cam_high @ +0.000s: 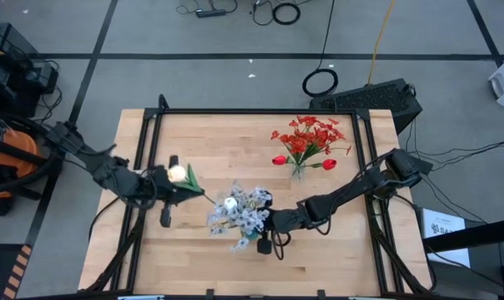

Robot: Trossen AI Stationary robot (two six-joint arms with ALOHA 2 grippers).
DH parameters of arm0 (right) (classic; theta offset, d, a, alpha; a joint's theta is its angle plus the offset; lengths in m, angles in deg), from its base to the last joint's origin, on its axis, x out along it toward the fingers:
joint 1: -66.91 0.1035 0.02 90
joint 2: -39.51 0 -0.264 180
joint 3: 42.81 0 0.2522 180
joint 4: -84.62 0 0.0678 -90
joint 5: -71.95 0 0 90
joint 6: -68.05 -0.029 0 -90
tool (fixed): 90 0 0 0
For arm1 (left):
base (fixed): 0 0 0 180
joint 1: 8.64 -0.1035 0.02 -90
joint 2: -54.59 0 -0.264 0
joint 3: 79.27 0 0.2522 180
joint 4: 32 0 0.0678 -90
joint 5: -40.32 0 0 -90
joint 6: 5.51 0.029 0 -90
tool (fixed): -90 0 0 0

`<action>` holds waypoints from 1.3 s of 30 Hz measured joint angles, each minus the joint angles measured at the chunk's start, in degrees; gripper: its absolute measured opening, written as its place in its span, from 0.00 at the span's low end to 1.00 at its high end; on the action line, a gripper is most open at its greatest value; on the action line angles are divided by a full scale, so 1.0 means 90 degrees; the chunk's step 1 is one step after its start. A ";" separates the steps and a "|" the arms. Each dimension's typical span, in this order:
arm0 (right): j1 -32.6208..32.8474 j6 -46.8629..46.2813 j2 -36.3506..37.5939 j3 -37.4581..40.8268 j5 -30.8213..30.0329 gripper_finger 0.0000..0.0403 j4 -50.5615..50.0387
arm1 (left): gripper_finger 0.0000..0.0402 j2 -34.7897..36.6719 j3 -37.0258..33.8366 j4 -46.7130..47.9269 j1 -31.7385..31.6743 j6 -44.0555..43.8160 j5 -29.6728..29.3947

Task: Sort flowers into vase by color
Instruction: Put the yellow flower into the blue flower vase

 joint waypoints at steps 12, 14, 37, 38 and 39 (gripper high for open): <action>0.0002 0.0015 0.0127 -0.0007 -0.0079 0.04 0.0007 | 0.00 -0.0943 -0.0119 -0.1509 0.0259 0.0008 0.0064; 0.0002 0.0017 0.0139 -0.0007 -0.0079 0.04 0.0000 | 0.00 -0.1126 -0.0119 -0.1677 0.0258 0.0004 0.0201; 0.0002 0.0003 0.0157 -0.0012 -0.0080 0.04 0.0024 | 0.00 -0.2546 -0.0117 -0.2906 0.0256 0.1347 0.0024; 0.0002 0.0003 0.0157 -0.0012 -0.0081 0.04 0.0027 | 0.00 -0.2552 -0.0117 -0.2946 0.0256 0.1431 0.0020; 0.0000 0.0003 0.0157 -0.0012 -0.0082 0.04 0.0030 | 0.00 -0.2550 -0.0113 -0.2961 0.0256 0.1522 0.0012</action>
